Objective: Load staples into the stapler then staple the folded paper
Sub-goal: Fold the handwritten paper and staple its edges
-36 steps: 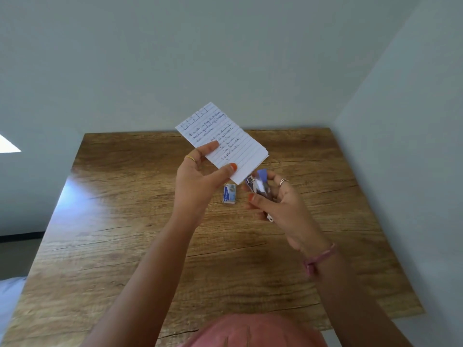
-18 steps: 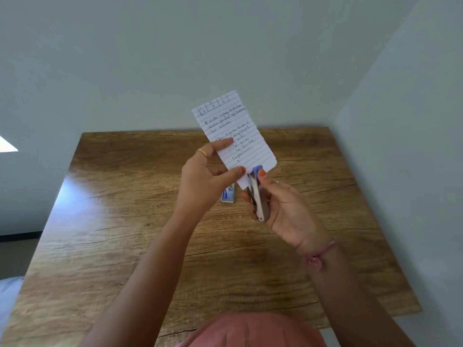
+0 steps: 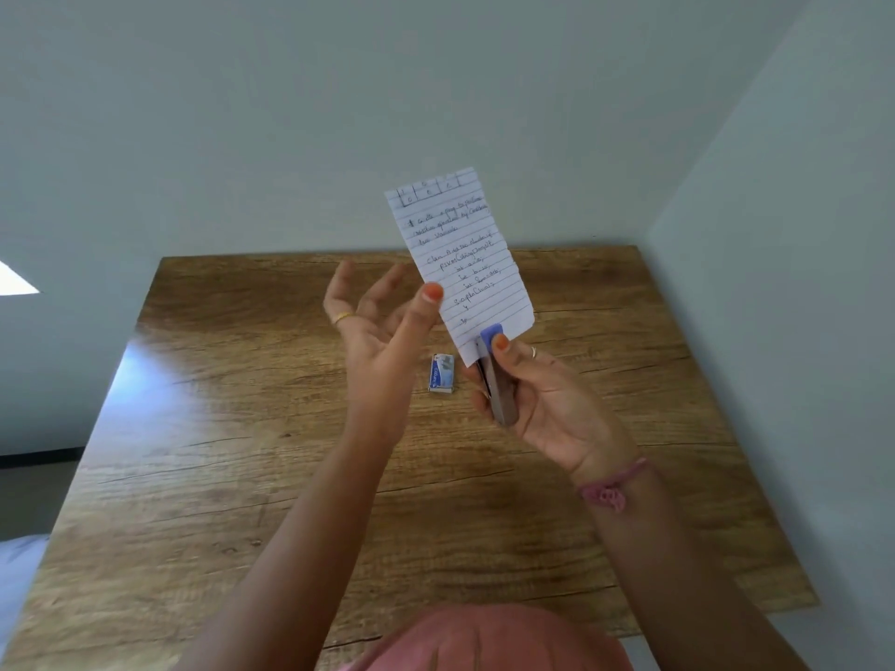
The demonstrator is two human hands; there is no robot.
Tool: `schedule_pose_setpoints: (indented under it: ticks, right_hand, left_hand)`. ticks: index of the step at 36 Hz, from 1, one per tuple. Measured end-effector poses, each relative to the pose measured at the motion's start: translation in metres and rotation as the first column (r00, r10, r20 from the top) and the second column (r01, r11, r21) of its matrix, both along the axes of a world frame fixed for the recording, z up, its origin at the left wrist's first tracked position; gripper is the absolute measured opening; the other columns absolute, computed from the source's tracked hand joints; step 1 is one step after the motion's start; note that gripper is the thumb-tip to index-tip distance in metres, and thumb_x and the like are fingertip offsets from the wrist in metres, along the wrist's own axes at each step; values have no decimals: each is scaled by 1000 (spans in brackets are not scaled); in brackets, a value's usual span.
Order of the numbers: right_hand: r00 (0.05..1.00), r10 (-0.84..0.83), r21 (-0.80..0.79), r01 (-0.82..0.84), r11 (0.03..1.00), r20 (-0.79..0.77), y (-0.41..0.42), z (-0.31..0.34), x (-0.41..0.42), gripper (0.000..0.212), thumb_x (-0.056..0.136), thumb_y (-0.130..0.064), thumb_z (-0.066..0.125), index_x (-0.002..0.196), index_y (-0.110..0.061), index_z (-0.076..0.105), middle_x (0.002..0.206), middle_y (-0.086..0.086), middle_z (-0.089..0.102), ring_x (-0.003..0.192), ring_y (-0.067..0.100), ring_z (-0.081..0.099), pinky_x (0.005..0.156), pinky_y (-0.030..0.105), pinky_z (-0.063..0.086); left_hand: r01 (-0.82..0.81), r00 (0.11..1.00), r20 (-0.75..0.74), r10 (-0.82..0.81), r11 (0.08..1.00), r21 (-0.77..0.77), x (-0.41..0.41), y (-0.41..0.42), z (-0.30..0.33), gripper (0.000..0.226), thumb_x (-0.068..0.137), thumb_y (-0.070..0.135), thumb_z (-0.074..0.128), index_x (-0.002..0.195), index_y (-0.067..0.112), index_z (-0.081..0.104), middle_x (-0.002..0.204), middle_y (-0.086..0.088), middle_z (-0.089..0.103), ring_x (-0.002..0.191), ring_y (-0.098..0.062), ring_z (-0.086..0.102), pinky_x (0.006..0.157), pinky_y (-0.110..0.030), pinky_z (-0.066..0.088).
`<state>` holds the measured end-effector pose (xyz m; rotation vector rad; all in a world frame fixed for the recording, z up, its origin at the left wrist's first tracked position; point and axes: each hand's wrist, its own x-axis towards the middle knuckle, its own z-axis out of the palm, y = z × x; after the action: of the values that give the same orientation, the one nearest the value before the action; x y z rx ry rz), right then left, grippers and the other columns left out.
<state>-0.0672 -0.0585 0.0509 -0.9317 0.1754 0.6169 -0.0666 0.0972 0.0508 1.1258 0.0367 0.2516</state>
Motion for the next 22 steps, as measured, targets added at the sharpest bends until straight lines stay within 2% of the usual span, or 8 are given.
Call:
schedule_pose_setpoints:
  ticks: [3,5,7,8,11,15,18,22]
  right_hand:
    - [999,-8,-44,10,999,50,2,-1,1,26,76,-26,72,100,-15,73,92,8,70,79,16,68,72,27,56]
    - [996,-11,-76,17,997,86,3,-1,1,31,77,-29,74,103,-12,72,98,19,51,80,30,49,80,31,52]
    - [995,-19,-84,27,996,102,5,-2,0,40,75,-32,76,106,-7,69,105,18,36,85,32,30,84,33,50]
    - [995,-29,-76,37,996,99,6,-2,0,40,75,-32,76,105,-6,69,106,18,35,85,32,29,81,32,53]
    - [994,-52,-90,61,994,92,8,-1,-1,24,75,-28,73,93,-13,74,100,18,38,81,30,34,67,25,57]
    - [989,-80,-110,94,990,127,9,-1,-2,9,75,-24,70,77,-18,76,77,11,42,61,20,34,50,17,48]
    - [982,-91,-104,109,989,163,10,-3,-2,9,76,-22,68,76,-18,76,65,10,51,52,13,45,48,16,47]
    - [978,-94,-83,111,990,188,10,-8,-3,10,77,-20,67,77,-18,77,70,-1,71,57,5,64,48,16,48]
  left_hand:
    - [158,981,-124,-146,984,88,-6,-6,-7,80,73,41,76,138,16,37,128,-6,63,115,-21,63,93,-40,53]
    - [308,944,-177,-279,937,163,-11,-13,-9,68,73,42,77,129,12,53,118,-5,69,107,-21,67,86,-35,55]
    - [343,926,-220,-306,926,159,-15,-20,-10,61,70,41,81,118,10,61,107,-9,73,95,-26,70,77,-37,56]
    - [326,928,-237,-288,935,140,-15,-23,-9,58,68,39,83,114,9,64,103,-11,73,91,-28,71,74,-39,57]
    - [280,937,-240,-254,957,79,-14,-26,-10,43,73,29,82,107,7,68,95,-15,74,79,-24,71,67,-37,55]
    - [281,938,-224,-265,959,46,-13,-28,-12,26,81,21,76,103,9,70,96,-18,73,79,-27,69,66,-38,55]
    - [257,945,-216,-246,966,26,-13,-30,-12,25,81,21,74,101,7,71,91,-15,73,78,-26,69,65,-37,54]
    - [241,946,-222,-235,971,1,-14,-31,-15,29,80,21,75,104,5,69,96,-13,74,87,-26,70,72,-38,53]
